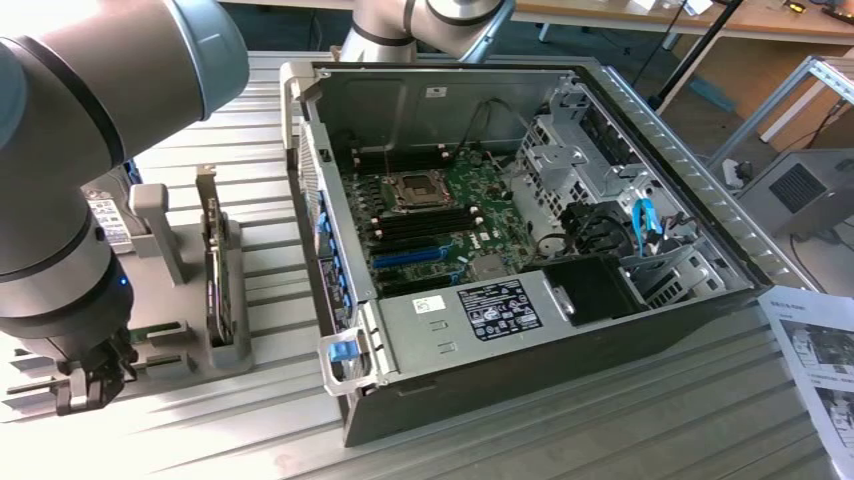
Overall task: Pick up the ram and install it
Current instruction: 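Pick up the ram and move it above insertion slot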
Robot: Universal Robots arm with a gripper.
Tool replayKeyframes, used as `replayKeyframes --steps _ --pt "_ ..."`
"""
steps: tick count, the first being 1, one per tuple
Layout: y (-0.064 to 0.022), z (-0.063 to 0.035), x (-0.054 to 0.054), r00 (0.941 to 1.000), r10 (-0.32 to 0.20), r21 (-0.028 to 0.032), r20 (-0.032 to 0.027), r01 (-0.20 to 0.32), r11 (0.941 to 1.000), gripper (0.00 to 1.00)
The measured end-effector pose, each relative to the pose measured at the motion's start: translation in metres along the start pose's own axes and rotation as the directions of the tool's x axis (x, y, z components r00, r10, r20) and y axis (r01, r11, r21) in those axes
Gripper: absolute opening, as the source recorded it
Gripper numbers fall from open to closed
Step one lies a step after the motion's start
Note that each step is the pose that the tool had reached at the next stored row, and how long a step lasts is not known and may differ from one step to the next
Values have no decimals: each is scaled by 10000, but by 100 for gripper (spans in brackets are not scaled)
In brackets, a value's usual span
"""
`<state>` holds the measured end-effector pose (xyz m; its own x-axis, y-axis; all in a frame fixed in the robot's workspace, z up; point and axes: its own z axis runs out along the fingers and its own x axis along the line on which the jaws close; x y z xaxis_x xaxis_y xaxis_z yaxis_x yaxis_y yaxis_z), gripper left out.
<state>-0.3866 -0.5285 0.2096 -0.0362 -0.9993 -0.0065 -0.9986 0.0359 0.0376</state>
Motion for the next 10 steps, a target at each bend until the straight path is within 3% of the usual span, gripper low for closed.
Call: replayKeyframes --steps 10 --pt "0 3 -4 10000 0 -1 -2 0 10000 24"
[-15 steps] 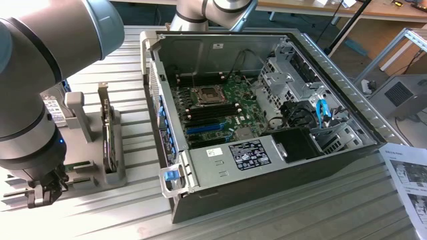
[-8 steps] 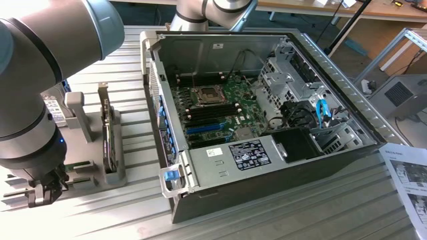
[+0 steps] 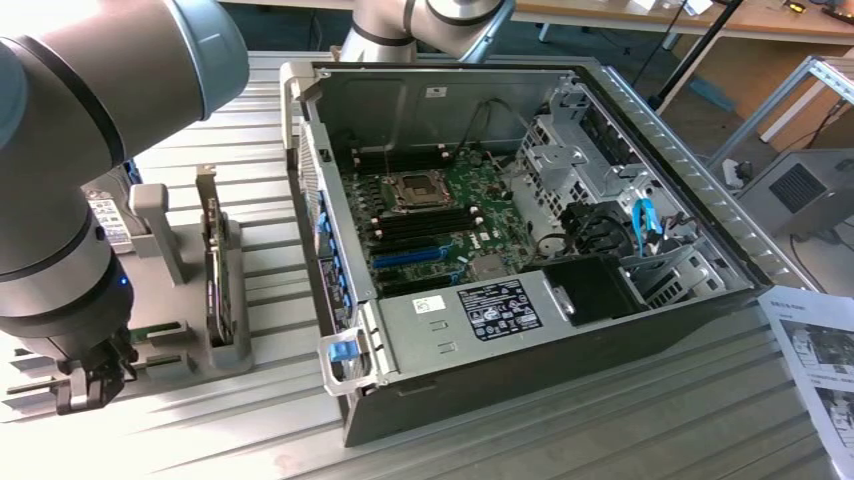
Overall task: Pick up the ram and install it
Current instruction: 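Pick up the ram and move it above insertion slot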
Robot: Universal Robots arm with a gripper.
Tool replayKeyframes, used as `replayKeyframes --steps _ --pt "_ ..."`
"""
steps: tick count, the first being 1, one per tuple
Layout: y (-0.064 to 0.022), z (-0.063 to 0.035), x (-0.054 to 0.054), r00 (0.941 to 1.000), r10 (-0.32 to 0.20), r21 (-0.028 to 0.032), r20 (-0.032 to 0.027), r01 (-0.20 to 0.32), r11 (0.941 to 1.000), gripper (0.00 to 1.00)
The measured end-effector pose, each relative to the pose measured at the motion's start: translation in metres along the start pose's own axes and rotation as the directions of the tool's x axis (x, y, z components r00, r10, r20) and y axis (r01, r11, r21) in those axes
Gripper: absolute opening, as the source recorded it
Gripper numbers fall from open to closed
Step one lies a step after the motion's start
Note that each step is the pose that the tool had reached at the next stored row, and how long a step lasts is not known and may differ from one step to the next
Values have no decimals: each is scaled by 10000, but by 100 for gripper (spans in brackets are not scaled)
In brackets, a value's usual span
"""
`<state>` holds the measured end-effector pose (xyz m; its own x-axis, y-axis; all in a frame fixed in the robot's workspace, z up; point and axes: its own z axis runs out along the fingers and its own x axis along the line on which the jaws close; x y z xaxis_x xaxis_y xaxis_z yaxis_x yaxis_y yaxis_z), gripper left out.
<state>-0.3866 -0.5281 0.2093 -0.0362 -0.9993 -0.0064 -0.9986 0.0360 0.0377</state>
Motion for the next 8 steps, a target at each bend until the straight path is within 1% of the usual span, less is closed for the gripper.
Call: replayKeyframes --steps 8 --pt "0 1 0 10000 0 0 0 0 10000 24"
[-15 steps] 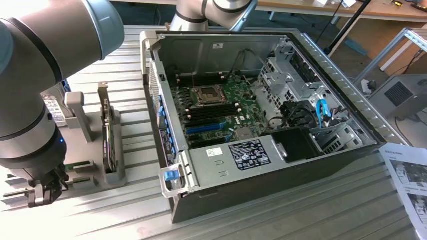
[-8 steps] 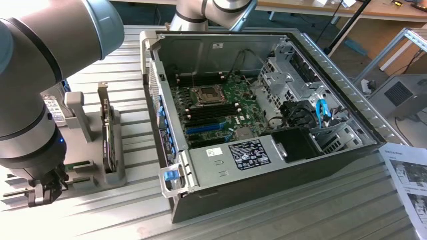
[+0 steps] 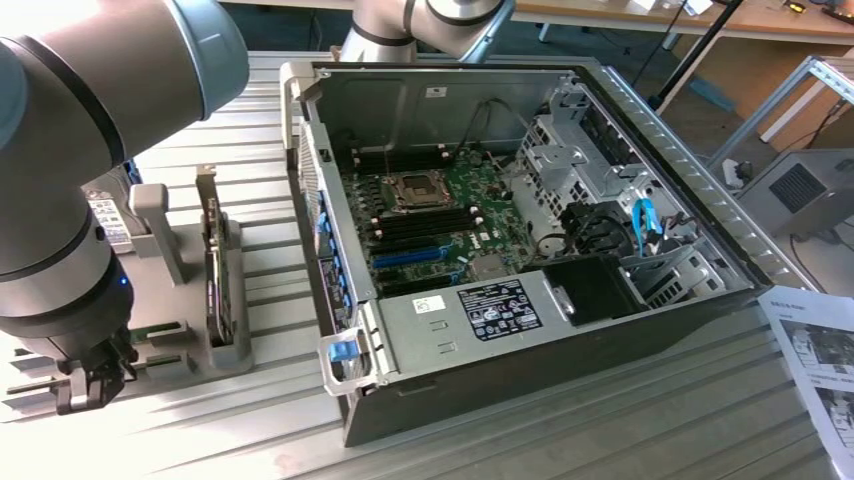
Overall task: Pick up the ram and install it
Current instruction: 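Pick up the ram and move it above insertion slot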
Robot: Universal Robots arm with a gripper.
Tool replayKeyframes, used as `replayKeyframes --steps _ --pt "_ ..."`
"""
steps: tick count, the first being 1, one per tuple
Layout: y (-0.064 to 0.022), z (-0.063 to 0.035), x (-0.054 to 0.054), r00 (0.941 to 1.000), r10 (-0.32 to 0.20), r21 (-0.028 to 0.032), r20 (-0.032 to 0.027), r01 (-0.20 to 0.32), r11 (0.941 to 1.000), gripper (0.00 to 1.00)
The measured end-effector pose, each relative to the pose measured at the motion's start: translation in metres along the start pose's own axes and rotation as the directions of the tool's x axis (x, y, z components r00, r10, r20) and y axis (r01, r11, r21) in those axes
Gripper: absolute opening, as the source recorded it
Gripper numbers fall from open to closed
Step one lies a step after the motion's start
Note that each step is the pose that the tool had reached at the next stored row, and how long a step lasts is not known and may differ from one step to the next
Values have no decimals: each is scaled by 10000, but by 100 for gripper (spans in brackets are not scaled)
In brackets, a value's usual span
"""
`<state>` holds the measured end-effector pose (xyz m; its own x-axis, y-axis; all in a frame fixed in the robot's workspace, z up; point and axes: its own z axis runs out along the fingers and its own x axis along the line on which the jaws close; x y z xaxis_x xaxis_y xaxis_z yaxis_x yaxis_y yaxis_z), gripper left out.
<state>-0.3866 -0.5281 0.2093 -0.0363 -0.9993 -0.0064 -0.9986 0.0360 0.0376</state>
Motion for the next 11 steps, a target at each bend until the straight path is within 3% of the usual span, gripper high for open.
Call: replayKeyframes --steps 2,4,11 --pt "0 0 0 10000 0 0 1 0 10000 23" --pt "0 0 0 10000 0 0 0 0 10000 12" --pt "0 0 0 10000 0 0 1 0 10000 12"
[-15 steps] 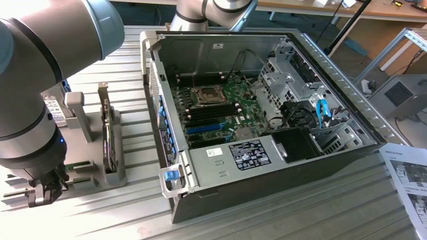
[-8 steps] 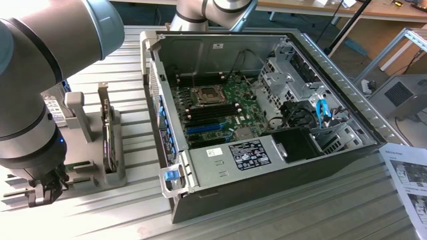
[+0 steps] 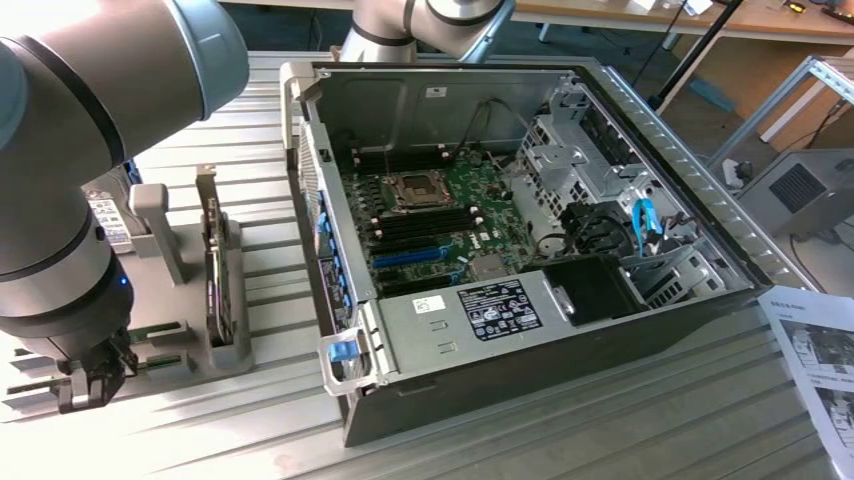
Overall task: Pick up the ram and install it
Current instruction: 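Pick up the ram and move it above insertion slot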
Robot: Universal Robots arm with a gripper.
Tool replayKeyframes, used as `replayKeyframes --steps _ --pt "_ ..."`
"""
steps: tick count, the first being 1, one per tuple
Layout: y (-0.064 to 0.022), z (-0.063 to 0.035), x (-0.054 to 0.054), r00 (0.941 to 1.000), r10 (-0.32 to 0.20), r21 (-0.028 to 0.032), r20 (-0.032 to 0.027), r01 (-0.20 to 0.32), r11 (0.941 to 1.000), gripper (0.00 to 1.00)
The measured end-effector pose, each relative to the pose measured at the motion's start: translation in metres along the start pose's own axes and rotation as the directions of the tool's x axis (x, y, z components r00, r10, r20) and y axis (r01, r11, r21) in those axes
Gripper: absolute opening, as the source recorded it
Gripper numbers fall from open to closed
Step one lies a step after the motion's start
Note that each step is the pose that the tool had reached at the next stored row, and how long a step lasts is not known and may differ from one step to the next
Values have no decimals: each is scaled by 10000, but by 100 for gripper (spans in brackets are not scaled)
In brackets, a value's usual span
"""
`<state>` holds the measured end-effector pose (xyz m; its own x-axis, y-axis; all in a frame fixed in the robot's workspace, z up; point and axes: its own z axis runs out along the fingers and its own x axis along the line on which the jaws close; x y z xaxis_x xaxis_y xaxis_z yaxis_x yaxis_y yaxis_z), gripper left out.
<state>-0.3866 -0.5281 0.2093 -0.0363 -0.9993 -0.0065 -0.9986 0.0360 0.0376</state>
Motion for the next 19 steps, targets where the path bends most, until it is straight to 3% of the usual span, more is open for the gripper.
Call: replayKeyframes --steps 10,19 --pt "1 -17 0 10000 0 -1 -1 0 10000 12" --pt "7 -164 -1 10000 1 0 1 -1 10000 12"
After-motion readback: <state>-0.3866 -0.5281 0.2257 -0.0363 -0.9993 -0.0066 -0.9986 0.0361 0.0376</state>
